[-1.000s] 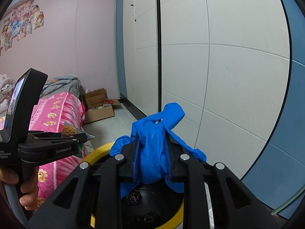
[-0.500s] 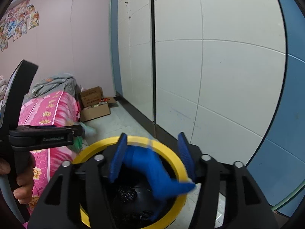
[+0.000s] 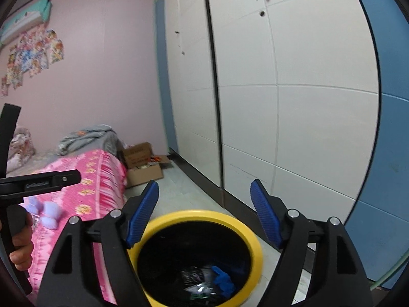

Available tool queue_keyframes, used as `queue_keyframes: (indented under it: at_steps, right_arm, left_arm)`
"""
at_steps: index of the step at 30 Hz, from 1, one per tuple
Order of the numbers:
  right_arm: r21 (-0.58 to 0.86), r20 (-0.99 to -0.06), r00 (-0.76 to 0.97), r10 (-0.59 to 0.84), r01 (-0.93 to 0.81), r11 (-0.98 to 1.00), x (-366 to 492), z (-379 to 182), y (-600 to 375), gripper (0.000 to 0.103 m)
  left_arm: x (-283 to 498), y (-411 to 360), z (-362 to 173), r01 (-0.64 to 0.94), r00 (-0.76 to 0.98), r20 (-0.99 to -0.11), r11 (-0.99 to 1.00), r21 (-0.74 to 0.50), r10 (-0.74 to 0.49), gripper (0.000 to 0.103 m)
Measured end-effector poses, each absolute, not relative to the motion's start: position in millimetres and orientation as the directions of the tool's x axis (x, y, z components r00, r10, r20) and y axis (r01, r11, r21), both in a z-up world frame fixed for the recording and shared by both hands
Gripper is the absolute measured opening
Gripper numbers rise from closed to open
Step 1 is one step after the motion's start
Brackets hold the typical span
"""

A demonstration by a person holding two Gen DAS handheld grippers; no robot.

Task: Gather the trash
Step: 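Open both grippers to drop the glove and wrapper into the bin, then grasp the lavender mesh sleeve with the right gripper while the left gripper grasps a white tissue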

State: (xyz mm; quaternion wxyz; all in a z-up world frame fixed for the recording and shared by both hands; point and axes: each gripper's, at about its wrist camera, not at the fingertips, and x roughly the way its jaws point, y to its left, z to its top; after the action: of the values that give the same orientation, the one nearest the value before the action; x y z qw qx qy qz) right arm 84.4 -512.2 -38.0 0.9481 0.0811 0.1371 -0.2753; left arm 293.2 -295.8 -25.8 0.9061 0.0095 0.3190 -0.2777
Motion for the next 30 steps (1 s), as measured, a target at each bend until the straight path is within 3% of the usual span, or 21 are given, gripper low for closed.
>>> queue_keyframes:
  at_steps: [8,13,23,30]
  right_arm:
    - [0.102,-0.253,0.884,-0.394,0.429,0.897,88.4,-0.1,-465.7,0.078]
    - [0.088,-0.235,0.912,-0.336,0.364,0.927,92.3,19.9,-434.6,0.087]
    - [0.121,-0.318,0.932,-0.172,0.22,0.968,144.3,24.2,-394.4,0.092]
    - [0.13,-0.328,0.942,-0.071,0.12,0.984,183.4,20.9,-367.6,0.095]
  left_arm:
    - [275.4,-210.8,18.7,0.428,0.733,-0.5,0.884,-0.187,-0.46,0.095]
    - [263.6,-164.6,34.0,0.384,0.769,-0.479,0.905,-0.182,-0.423,0.095]
    - [248.9,-72.4,30.9,0.248,0.828,-0.489,0.961,-0.12,-0.274,0.095]
    - [229.1,-17.2,20.2,0.205,0.849,-0.475,0.972,-0.112,-0.234,0.095]
